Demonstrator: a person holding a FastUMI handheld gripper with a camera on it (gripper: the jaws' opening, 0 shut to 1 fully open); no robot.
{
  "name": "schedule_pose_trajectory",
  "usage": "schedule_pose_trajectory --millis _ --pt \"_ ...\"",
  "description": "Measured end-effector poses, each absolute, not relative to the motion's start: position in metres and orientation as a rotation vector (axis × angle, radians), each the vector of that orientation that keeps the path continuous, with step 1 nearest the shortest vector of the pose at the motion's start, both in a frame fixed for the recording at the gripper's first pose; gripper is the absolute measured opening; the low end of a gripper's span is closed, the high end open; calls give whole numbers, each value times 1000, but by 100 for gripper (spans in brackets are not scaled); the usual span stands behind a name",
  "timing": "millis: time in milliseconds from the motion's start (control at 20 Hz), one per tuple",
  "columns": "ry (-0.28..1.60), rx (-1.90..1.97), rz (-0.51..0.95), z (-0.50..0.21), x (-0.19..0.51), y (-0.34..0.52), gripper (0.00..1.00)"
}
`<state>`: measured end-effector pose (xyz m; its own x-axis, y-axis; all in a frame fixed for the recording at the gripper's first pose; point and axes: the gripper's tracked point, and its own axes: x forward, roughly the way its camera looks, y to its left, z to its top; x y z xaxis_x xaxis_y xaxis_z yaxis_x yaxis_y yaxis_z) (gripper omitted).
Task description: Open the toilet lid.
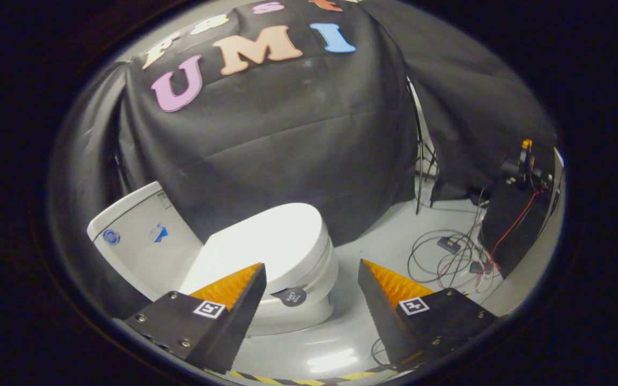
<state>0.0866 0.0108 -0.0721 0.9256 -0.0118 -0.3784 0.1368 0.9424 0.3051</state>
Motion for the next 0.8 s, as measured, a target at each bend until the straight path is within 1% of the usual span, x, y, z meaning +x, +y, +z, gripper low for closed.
schedule_pose_trajectory --millis 200,550,800 --pt "497 504 -90 -100 106 22 100" --pt "721 706 -117 -164 116 48 99" --pt "830 890 -184 -200 114 48 97"
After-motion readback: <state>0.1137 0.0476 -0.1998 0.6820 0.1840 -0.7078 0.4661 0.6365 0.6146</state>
